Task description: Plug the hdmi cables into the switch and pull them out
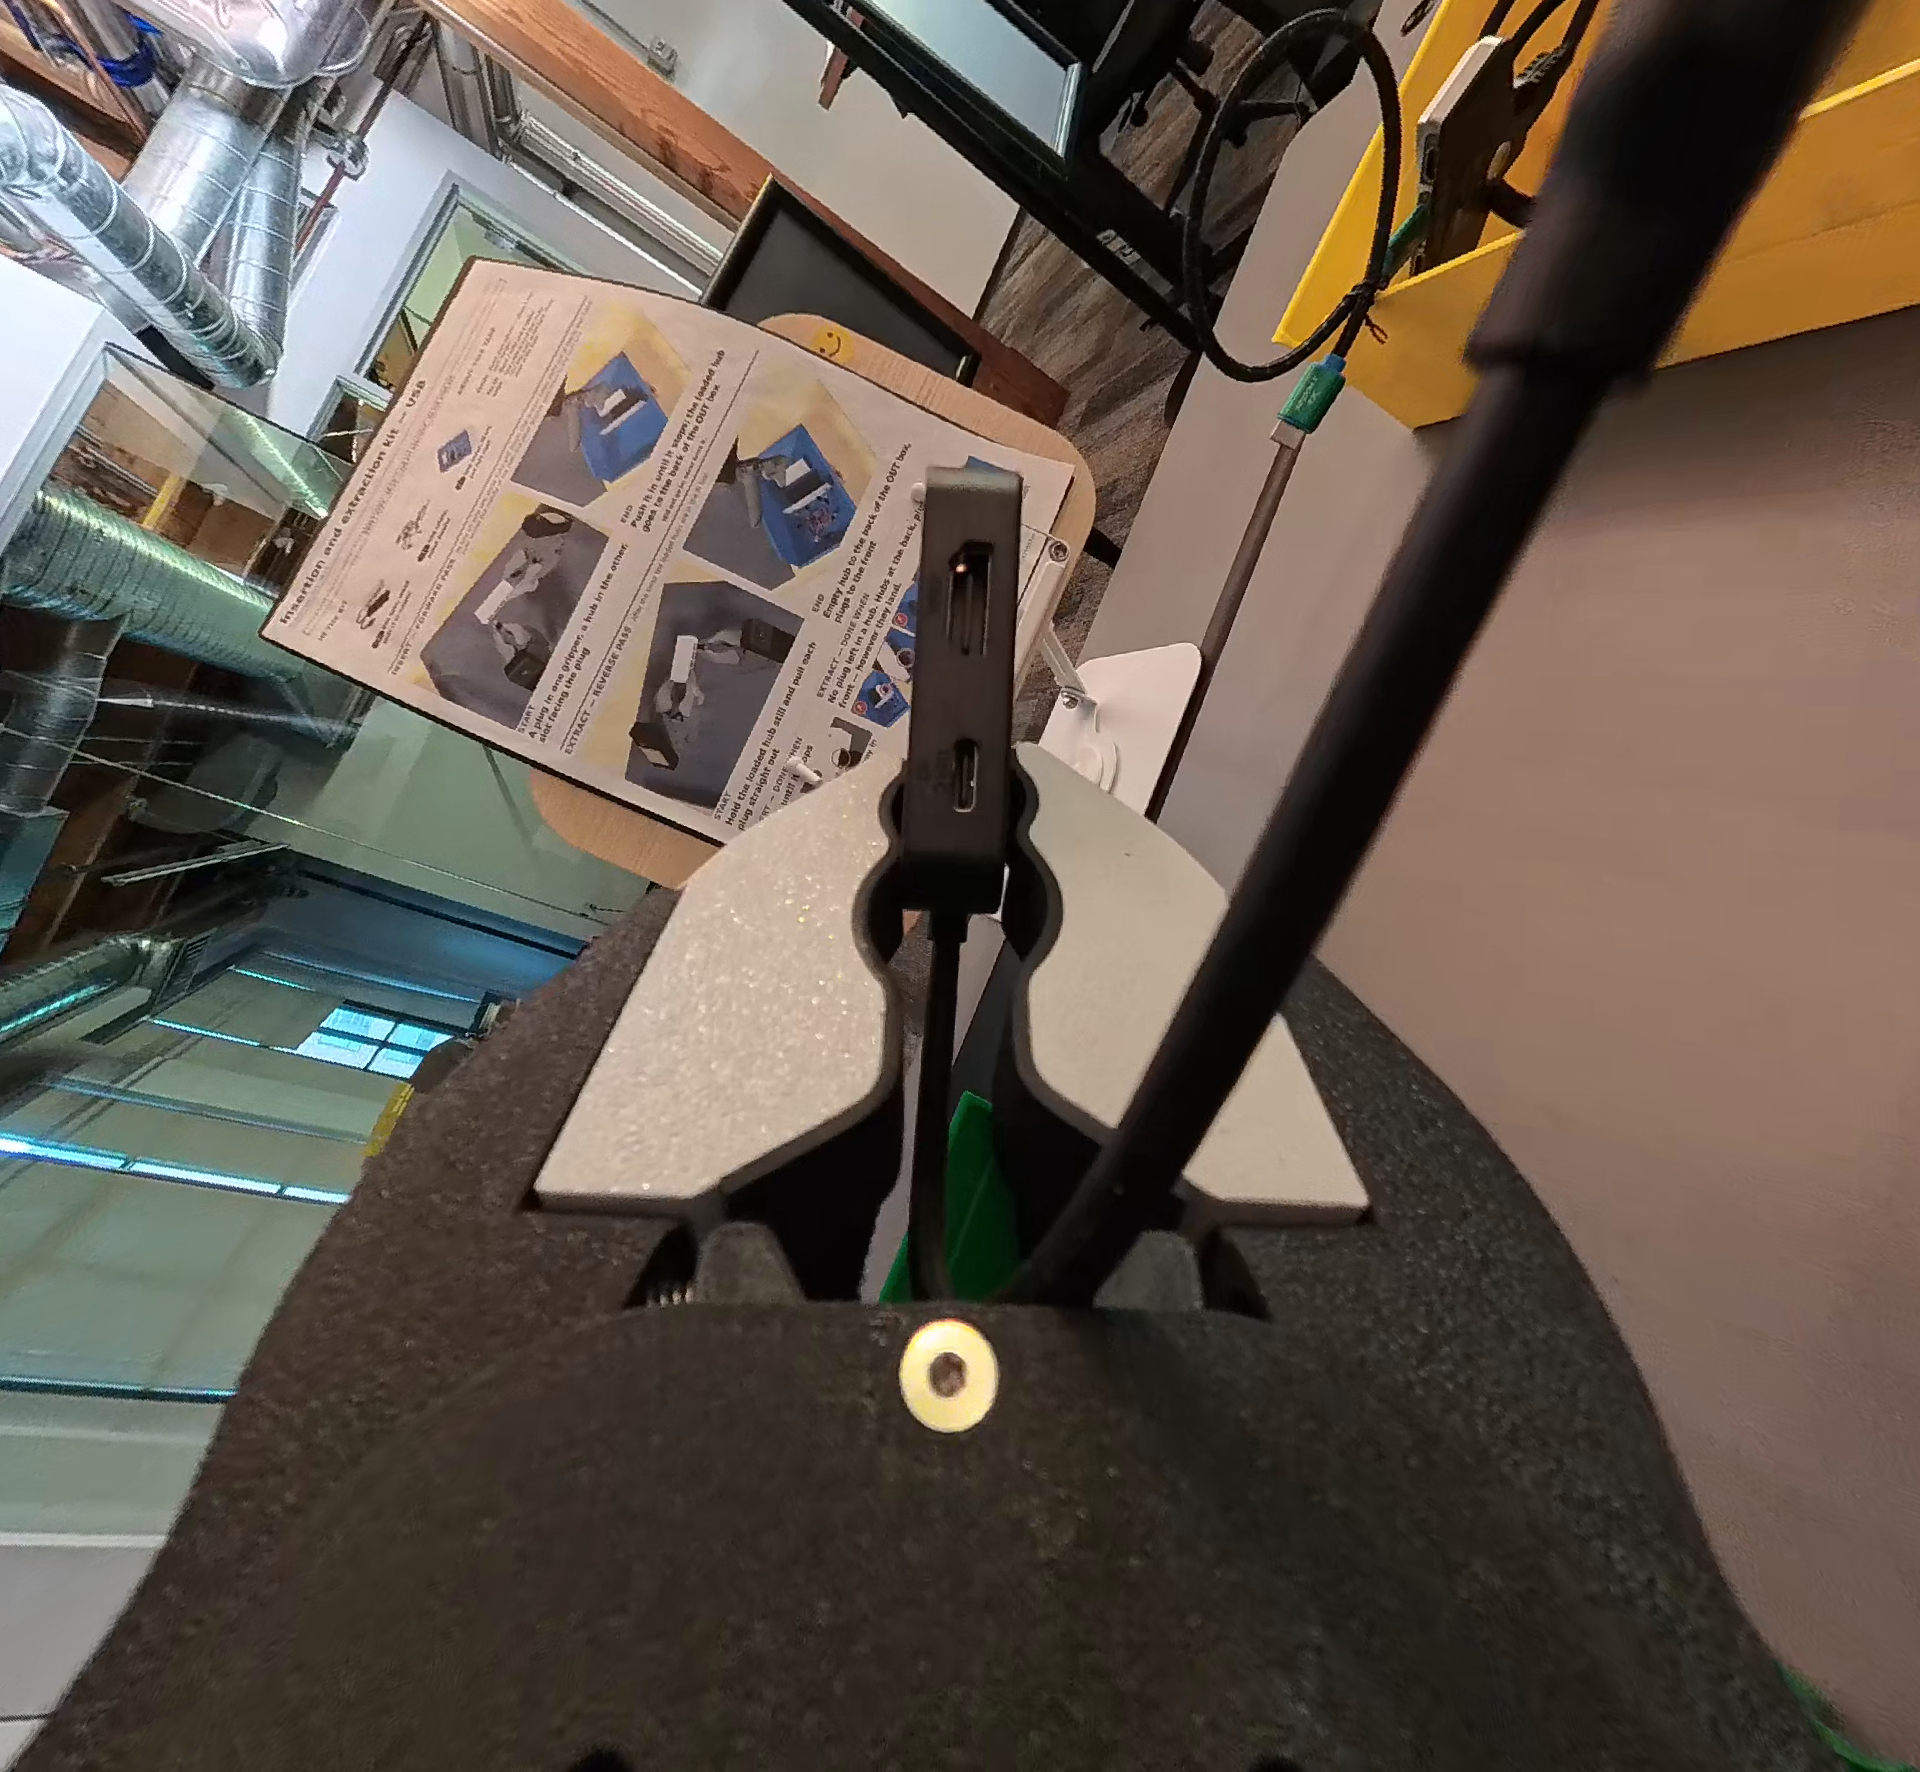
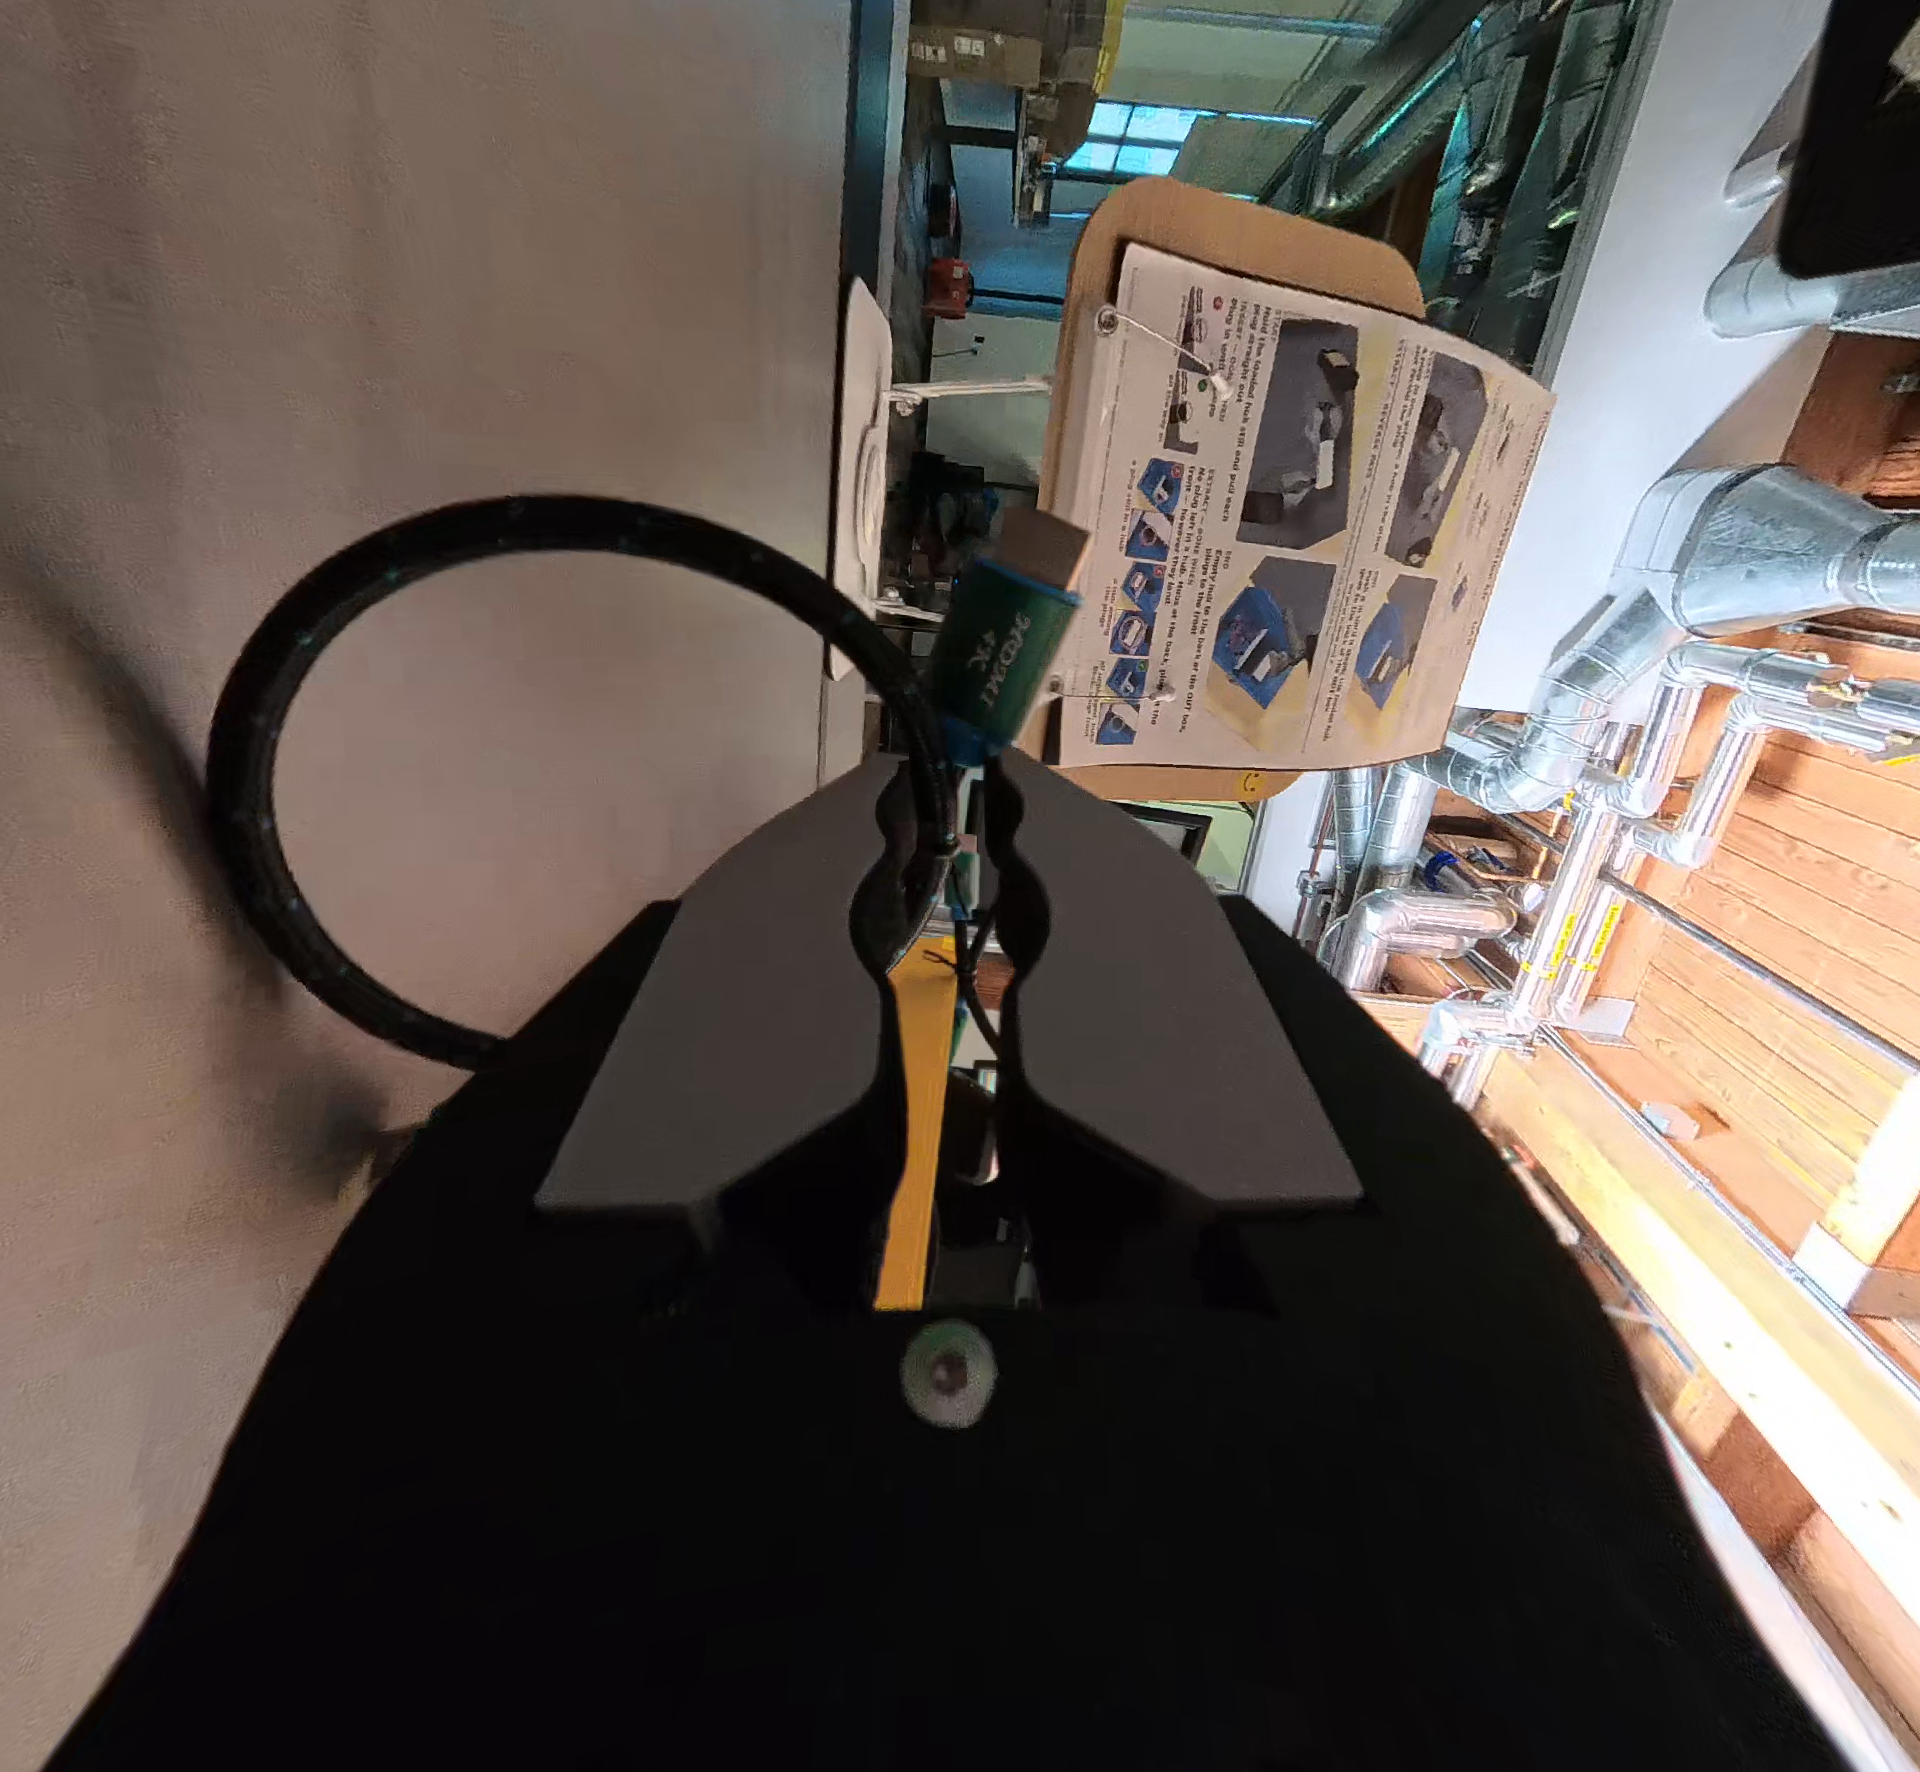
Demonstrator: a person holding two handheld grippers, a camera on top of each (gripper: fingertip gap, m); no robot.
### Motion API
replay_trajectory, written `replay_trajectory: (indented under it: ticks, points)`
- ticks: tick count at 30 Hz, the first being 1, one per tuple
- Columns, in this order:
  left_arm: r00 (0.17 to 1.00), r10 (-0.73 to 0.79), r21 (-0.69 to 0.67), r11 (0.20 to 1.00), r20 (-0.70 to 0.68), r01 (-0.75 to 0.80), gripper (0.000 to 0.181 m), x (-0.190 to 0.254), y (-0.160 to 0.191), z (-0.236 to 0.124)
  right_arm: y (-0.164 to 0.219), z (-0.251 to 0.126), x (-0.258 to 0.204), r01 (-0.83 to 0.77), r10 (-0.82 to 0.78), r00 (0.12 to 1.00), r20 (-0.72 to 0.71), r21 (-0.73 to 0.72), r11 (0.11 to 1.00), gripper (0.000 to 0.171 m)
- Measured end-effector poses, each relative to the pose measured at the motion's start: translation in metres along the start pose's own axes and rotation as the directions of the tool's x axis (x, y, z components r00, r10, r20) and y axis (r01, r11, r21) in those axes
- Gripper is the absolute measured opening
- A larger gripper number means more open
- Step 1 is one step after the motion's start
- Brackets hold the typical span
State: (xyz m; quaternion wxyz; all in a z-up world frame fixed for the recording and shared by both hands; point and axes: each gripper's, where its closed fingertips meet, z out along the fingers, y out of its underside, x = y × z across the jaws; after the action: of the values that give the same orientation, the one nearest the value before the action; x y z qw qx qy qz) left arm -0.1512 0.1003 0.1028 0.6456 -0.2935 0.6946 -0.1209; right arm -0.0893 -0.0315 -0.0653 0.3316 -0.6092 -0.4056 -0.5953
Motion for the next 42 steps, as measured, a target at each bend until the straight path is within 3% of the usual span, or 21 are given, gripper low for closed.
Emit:
replay_trajectory:
  ticks: [6, 10, 14, 17, 21, 23, 25, 30, 34, 38, 42]
  points:
    - [1.000, 0.015, -0.012, 1.000, -0.010, -0.015, 0.014, 0.004, 0.000, 0.002, -0.004, -0.008, -0.016, -0.083, 0.082, 0.990, 0.111, 0.011, 0.996, 0.011]
    - [1.000, 0.012, -0.020, 1.000, -0.021, -0.012, 0.014, 0.006, 0.001, 0.004, -0.005, -0.005, -0.039, -0.261, 0.252, 0.914, 0.318, -0.014, 0.965, 0.011]
    - [1.000, 0.008, -0.038, 0.999, -0.027, -0.009, 0.014, 0.007, 0.006, 0.005, 0.015, -0.007, -0.039, -0.491, 0.511, 0.729, 0.456, -0.172, 0.854, 0.020]
    - [1.000, 0.003, -0.040, 0.999, -0.029, -0.004, 0.014, 0.006, 0.008, 0.006, 0.034, -0.022, -0.030, -0.637, 0.708, 0.498, 0.500, -0.343, 0.690, 0.022]
    - [0.999, 0.002, -0.045, 0.999, -0.034, -0.003, 0.014, 0.007, 0.008, 0.007, 0.064, -0.054, -0.056, -0.542, 0.845, 0.254, 0.471, -0.654, 0.527, 0.025]
    - [0.999, 0.002, -0.048, 0.999, -0.040, -0.004, 0.014, 0.008, 0.008, 0.008, 0.069, -0.062, -0.075, -0.472, 0.870, 0.194, 0.454, -0.734, 0.488, 0.026]
    - [0.999, 0.008, -0.051, 0.999, -0.044, -0.010, 0.014, 0.010, 0.008, 0.009, 0.072, -0.057, -0.086, -0.443, 0.884, 0.198, 0.424, -0.765, 0.466, 0.024]
    - [0.998, 0.018, -0.061, 0.998, -0.057, -0.022, 0.014, 0.015, 0.008, 0.011, 0.071, -0.026, -0.093, -0.354, 0.829, 0.284, 0.481, -0.751, 0.557, 0.021]
    - [0.998, 0.017, -0.072, 0.997, -0.062, -0.022, 0.014, 0.015, 0.011, 0.012, 0.055, -0.009, -0.093, -0.293, 0.745, 0.193, 0.639, -0.687, 0.665, 0.008]
    - [0.998, 0.010, -0.076, 0.997, -0.058, -0.015, 0.014, 0.013, 0.014, 0.011, 0.027, 0.007, -0.085, -0.386, 0.748, -0.017, 0.664, -0.694, 0.608, 0.010]
    - [0.998, 0.003, -0.082, 0.997, -0.060, -0.008, 0.014, 0.012, 0.016, 0.012, 0.016, 0.021, -0.092, -0.353, 0.649, 0.025, 0.760, -0.601, 0.717, 0.015]
